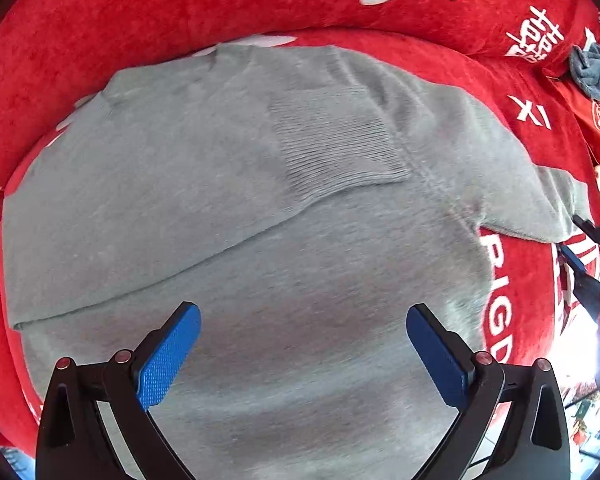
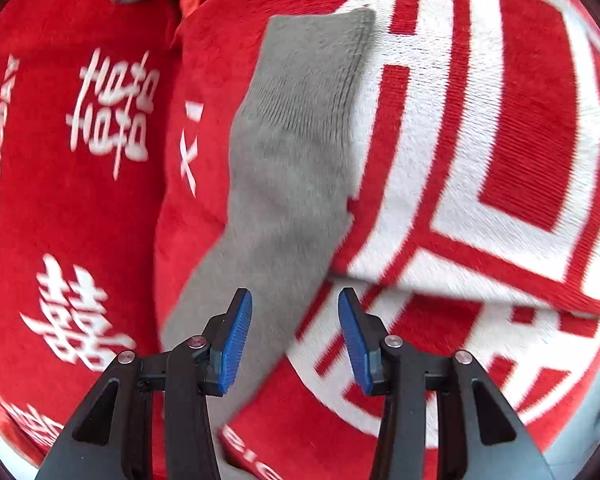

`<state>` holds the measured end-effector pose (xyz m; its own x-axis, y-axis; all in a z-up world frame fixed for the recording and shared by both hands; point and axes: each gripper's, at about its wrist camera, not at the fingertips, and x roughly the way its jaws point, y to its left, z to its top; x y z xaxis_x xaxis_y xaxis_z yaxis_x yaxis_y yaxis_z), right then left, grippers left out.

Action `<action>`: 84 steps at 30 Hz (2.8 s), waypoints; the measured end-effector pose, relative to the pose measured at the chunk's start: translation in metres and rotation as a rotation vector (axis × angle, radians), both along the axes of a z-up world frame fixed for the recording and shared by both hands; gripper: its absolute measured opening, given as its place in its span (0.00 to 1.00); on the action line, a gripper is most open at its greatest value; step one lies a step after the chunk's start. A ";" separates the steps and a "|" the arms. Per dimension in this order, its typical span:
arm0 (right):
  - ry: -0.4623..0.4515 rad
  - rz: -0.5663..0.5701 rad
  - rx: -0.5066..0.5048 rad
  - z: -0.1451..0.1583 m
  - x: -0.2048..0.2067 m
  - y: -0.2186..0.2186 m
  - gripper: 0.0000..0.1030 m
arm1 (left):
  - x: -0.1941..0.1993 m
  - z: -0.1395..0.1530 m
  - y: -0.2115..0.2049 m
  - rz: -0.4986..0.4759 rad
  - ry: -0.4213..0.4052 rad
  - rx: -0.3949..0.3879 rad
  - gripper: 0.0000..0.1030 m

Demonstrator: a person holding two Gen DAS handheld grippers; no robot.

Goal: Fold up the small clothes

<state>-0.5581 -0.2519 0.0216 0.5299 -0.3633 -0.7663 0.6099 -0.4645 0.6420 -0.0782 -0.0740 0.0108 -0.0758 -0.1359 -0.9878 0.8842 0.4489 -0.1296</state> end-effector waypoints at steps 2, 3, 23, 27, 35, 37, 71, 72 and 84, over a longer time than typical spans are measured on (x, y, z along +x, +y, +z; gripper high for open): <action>-0.035 -0.022 -0.006 -0.004 -0.001 -0.004 0.47 | -0.004 0.000 -0.005 -0.001 0.003 -0.008 1.00; -0.054 -0.032 -0.009 -0.006 -0.002 -0.006 0.47 | -0.003 0.001 -0.004 -0.002 0.004 -0.010 1.00; -0.484 0.117 -0.228 0.036 0.075 -0.036 0.05 | 0.045 0.015 0.026 0.119 -0.032 -0.088 1.00; -0.536 0.305 -0.282 0.065 0.144 -0.037 0.05 | 0.065 0.018 0.041 0.162 -0.033 -0.095 1.00; -0.404 0.861 -0.342 0.097 0.329 0.011 0.05 | 0.123 0.025 0.090 0.282 -0.084 -0.115 1.00; -0.338 0.989 -0.309 0.083 0.374 0.034 0.06 | 0.138 0.024 0.104 0.320 -0.089 -0.112 1.00; 0.194 1.592 -0.266 0.018 0.538 0.177 0.14 | 0.211 0.013 0.170 0.431 0.113 -0.245 1.00; 0.192 1.581 -0.259 0.019 0.535 0.176 0.14 | 0.209 0.010 0.165 0.428 0.130 -0.244 1.00; 0.049 1.188 -0.087 0.028 0.401 0.111 0.15 | 0.216 -0.032 0.110 0.512 0.422 -0.272 1.00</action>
<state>-0.1569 -0.1413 0.0493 0.5403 0.2831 -0.7924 0.6541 0.4512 0.6071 0.1378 0.0363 -0.0208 -0.3045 -0.4936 -0.8147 0.4213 0.6973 -0.5799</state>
